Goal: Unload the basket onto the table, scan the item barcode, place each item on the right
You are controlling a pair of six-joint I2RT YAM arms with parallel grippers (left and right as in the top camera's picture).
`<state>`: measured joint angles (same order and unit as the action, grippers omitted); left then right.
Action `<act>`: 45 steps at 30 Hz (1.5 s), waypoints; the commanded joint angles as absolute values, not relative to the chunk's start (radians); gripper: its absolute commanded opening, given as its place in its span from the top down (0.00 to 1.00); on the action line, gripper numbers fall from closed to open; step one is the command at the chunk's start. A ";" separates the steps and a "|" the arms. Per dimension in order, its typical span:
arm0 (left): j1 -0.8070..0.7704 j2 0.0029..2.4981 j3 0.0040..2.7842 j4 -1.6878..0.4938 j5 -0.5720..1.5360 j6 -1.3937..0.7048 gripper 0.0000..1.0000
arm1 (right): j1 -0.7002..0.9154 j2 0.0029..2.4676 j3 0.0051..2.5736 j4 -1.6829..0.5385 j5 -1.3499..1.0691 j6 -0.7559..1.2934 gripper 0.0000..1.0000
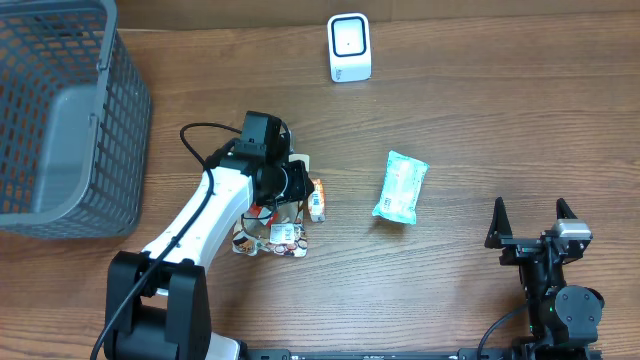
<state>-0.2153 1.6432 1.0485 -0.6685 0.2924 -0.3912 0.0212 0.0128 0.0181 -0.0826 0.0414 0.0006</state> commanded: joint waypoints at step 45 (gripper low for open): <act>-0.424 1.850 1.215 -0.775 -0.026 -0.476 0.39 | 0.017 0.003 0.008 -0.078 0.050 0.004 0.00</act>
